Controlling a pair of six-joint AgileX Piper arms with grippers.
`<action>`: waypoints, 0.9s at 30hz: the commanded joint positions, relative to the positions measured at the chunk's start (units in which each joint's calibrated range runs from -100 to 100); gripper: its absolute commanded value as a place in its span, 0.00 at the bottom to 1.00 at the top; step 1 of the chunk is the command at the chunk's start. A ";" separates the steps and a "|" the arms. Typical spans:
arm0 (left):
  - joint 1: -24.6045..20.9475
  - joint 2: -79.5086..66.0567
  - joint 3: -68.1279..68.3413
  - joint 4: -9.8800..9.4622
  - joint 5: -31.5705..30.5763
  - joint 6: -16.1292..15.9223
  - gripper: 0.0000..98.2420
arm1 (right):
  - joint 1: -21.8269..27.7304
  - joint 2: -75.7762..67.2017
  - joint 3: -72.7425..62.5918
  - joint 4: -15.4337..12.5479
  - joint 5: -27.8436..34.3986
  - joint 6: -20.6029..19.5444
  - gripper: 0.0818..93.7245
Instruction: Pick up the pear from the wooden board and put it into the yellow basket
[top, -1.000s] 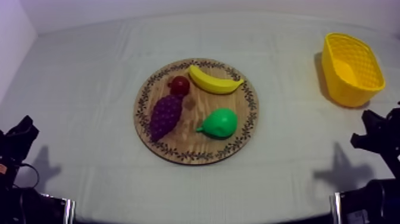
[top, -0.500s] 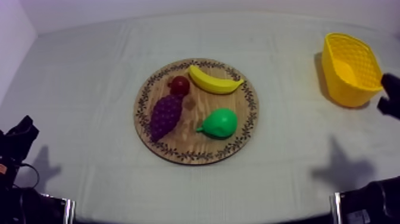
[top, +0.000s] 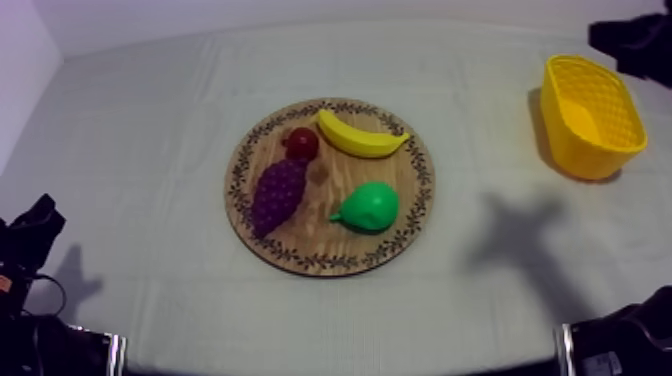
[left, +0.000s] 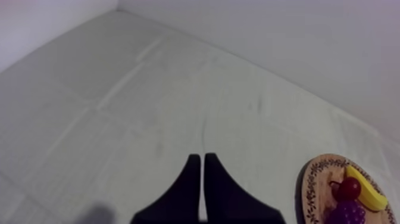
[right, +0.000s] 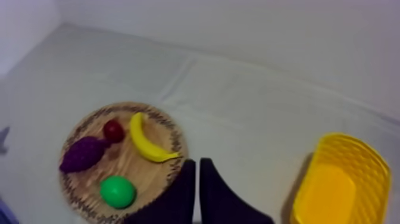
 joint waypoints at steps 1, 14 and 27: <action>-0.02 0.02 0.02 0.00 0.05 0.01 0.00 | -2.11 7.44 -3.40 -3.51 0.89 3.56 0.03; -0.02 0.02 0.02 0.00 0.05 0.01 0.00 | -13.17 24.51 -1.17 -6.82 5.67 14.79 0.25; -0.02 0.02 0.02 0.00 0.05 0.01 0.00 | -14.63 29.77 1.22 -4.90 2.63 15.85 0.75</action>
